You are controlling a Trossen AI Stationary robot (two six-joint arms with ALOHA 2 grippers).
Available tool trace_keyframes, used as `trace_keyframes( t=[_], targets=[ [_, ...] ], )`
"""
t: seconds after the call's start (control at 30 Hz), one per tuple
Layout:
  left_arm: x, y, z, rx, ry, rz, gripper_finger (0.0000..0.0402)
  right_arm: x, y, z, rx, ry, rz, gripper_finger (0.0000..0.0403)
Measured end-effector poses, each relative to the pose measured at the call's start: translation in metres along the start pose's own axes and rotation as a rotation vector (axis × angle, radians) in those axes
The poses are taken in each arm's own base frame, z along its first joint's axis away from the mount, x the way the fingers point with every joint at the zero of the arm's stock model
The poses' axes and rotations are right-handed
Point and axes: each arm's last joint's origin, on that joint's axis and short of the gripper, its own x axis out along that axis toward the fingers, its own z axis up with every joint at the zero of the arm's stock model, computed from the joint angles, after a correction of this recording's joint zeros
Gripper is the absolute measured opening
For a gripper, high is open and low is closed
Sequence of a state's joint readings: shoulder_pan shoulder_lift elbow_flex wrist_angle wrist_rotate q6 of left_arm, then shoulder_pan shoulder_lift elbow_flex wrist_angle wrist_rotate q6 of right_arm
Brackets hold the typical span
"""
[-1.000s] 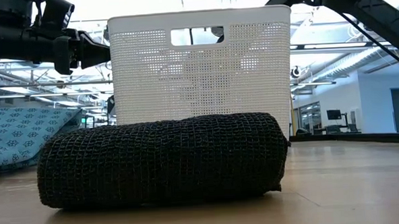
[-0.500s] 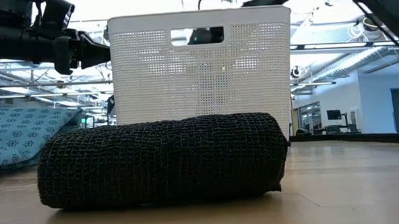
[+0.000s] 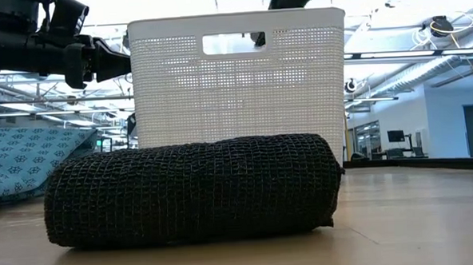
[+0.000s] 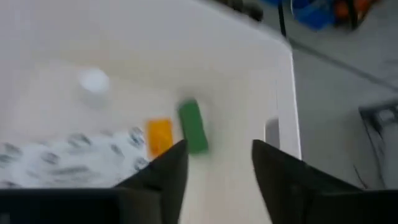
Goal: Pick & place medical supplies in basket/bin
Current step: Put the black bandage into the white bin
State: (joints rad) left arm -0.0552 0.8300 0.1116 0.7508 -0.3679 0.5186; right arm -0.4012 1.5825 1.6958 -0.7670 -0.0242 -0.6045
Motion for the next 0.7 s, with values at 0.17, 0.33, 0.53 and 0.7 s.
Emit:
trace_keyframes(
  t=[0.17,0.33,0.53,0.7],
  targets=[
    [0.0,0.0,0.0,0.01,0.0,0.0,0.0042,-0.043,0.013,0.001,0.029,-0.249,0.118,0.0074],
    [0.0,0.0,0.0,0.009,-0.001,0.001,0.0042,-0.053,0.042,-0.024,0.043,-0.468,0.228,0.001],
    [0.0,0.0,0.0,0.001,-0.002,0.001,0.0042,-0.048,0.09,-0.073,0.121,-0.586,0.216,0.0002],
    [0.0,0.0,0.0,0.001,-0.002,0.001,0.0042,-0.046,0.13,-0.108,0.163,-0.674,0.131,0.0001]
  ],
)
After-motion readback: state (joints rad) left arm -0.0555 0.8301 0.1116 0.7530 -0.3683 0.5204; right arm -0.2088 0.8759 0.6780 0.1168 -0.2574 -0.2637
